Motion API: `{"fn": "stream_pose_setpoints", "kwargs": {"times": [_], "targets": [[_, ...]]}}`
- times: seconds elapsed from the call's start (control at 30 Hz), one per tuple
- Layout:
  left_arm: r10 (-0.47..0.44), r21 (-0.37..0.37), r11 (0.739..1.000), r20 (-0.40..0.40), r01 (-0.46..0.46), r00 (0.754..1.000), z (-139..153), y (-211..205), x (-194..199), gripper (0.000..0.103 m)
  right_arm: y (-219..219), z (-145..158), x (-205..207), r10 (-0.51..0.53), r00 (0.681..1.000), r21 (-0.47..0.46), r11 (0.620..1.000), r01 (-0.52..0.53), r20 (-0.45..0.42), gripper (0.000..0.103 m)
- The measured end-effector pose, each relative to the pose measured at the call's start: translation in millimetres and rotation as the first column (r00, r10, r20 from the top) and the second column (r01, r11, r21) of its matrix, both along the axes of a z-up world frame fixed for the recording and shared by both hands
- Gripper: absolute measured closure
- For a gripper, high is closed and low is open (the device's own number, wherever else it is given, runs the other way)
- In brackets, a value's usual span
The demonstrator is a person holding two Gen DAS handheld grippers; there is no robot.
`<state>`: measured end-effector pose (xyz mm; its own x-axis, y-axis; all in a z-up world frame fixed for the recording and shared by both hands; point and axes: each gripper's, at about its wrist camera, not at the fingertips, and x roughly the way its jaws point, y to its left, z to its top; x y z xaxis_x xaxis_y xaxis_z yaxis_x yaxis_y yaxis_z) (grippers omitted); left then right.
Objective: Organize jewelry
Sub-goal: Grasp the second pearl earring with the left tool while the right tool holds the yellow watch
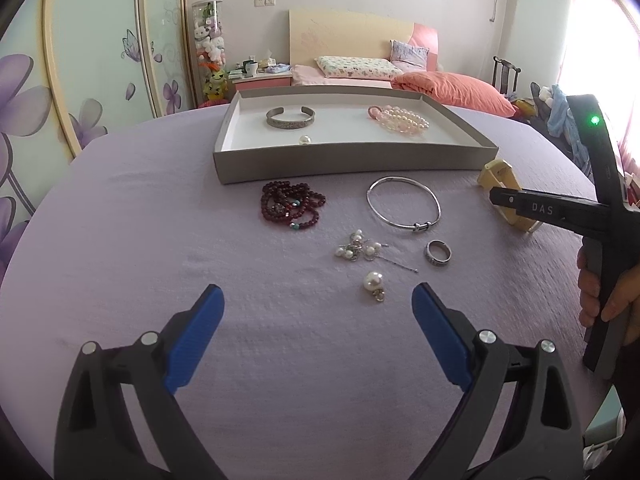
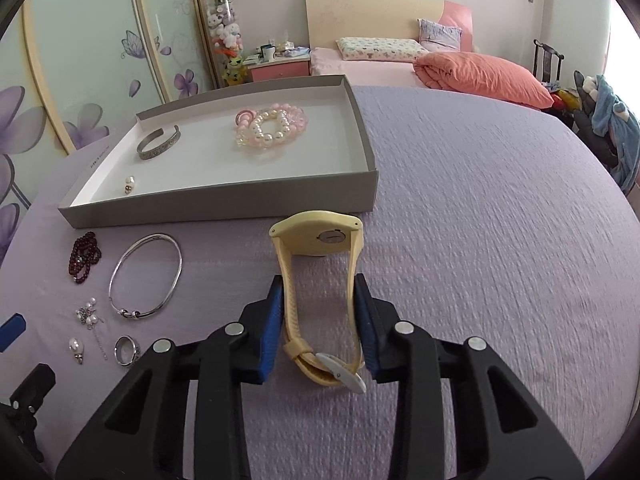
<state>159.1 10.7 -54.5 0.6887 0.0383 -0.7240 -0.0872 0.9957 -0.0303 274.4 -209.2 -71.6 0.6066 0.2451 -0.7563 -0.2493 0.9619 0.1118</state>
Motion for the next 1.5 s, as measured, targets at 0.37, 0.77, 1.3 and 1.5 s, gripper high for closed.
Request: {"fn": "stream_pose_setpoints", "kwargs": {"times": [0.37, 0.77, 1.3, 1.5], "targets": [[-0.010, -0.013, 1.000, -0.085, 0.009, 0.996, -13, -17, 25, 0.043, -8, 2, -1, -0.008, 1.000, 0.054, 0.998, 0.010, -0.028, 0.068], [0.010, -0.009, 1.000, -0.091, -0.011, 0.996, -15, -24, 31, 0.067, -6, 3, -4, 0.014, 1.000, 0.058, 0.998, -0.012, -0.019, 0.068], [0.010, 0.004, 1.000, -0.090, -0.010, 0.996, -14, -12, 24, 0.090, -1, 13, -14, 0.038, 0.999, 0.071, 0.997, -0.038, 0.002, 0.068], [0.055, 0.010, 0.998, -0.080, -0.054, 0.995, -7, 17, 20, 0.090, 4, 21, -18, 0.065, 0.998, 0.087, 0.994, -0.066, 0.016, 0.068]]}}
